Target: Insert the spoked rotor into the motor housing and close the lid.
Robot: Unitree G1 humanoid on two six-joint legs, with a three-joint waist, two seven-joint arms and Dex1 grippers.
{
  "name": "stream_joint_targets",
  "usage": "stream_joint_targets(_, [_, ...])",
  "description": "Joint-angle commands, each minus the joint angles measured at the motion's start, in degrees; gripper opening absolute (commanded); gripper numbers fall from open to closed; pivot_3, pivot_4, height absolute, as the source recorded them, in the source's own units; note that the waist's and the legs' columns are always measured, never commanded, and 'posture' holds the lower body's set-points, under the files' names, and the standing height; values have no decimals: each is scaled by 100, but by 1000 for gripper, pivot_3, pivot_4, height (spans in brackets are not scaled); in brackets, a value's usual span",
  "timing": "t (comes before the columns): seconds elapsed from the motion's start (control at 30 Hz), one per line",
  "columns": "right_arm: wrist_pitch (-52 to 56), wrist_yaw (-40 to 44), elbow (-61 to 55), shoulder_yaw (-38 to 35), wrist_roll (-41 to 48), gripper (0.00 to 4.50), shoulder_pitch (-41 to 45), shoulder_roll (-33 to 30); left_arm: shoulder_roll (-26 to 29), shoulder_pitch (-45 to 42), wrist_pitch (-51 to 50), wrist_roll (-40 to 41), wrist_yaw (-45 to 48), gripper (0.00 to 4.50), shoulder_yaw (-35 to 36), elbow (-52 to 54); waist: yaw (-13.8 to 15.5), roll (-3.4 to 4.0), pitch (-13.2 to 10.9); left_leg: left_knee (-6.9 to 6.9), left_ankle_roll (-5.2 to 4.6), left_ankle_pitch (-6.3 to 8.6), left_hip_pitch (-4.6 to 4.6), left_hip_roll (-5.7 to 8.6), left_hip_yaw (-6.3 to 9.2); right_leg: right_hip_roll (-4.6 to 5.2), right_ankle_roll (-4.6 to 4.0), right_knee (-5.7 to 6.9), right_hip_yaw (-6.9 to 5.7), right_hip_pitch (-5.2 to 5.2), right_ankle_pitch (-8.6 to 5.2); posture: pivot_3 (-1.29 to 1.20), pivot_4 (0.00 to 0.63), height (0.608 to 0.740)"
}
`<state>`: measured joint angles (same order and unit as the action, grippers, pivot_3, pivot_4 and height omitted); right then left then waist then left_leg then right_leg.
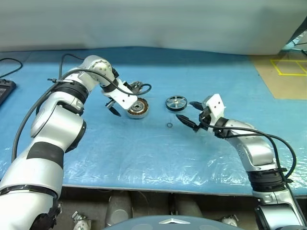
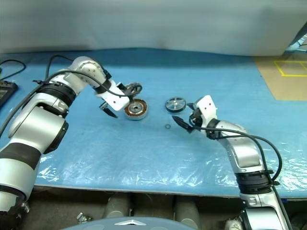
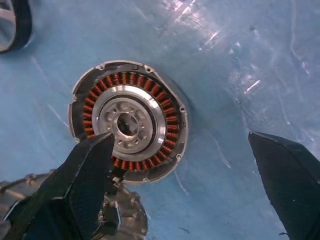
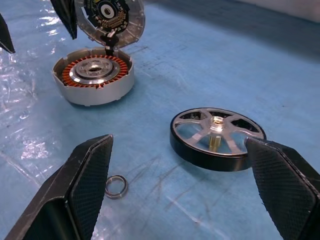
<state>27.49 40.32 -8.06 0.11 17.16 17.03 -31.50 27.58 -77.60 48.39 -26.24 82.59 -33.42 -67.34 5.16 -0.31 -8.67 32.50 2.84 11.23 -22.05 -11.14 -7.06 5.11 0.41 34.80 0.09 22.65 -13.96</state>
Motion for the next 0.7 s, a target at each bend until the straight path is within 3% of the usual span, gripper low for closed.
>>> stream_joint_targets(0.03, [69, 190, -162, -203, 138, 4452, 142, -225, 7, -99, 219, -374, -406, 4494, -191, 61, 30, -2, -1, 0, 0, 0, 0, 0, 0, 0, 0, 1, 0, 0, 0, 0, 150, 740])
stream_joint_targets(0.2, [111, 280, -60, -141, 132, 4452, 396, -281, -134, -146, 112, -726, -973, 4494, -313, -89, 37, -7, -4, 6, 1, 0, 0, 0, 1, 0, 1, 7, 0, 0, 0, 0, 150, 740])
stream_joint_targets(0.7, [102, 296, -36, -155, 80, 4452, 415, -297, -529, -201, -28, -1184, -1244, 4494, -536, -440, 51, -16, -10, 7, 1, 0, 0, 0, 2, 1, 0, 7, 0, -1, 1, 0, 150, 740])
